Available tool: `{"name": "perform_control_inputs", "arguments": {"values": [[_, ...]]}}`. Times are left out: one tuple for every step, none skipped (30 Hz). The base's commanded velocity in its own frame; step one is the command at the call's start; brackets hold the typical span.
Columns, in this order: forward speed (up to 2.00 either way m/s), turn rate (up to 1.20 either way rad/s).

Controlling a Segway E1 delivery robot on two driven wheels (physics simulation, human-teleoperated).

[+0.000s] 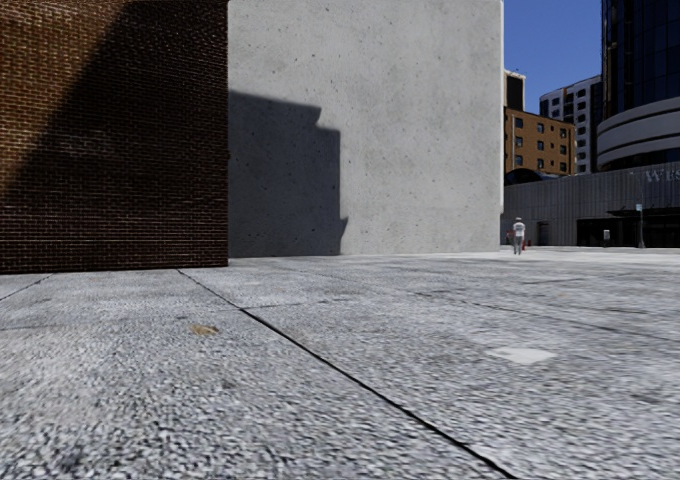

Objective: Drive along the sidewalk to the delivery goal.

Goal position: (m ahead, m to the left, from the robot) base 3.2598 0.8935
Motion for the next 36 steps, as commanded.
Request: {"name": "perform_control_inputs", "arguments": {"values": [[2.00,0.00],[2.00,0.00],[2.00,0.00],[2.00,0.00],[2.00,0.00],[2.00,0.00],[2.00,0.00],[2.00,0.00],[2.00,0.00],[2.00,0.00],[2.00,0.00],[2.00,0.00],[2.00,0.00],[2.00,0.00],[2.00,0.00],[2.00,0.00],[2.00,0.00],[2.00,0.05],[2.00,0.07],[2.00,0.11],[1.99,0.16],[1.99,0.16],[1.85,0.22],[1.77,0.28],[1.70,0.32],[1.66,0.34],[1.66,0.34],[1.65,0.35],[1.65,0.35],[1.64,0.35],[1.64,0.35],[1.64,0.35],[1.64,0.35],[1.63,0.35],[1.62,0.35],[1.62,0.35]]}}
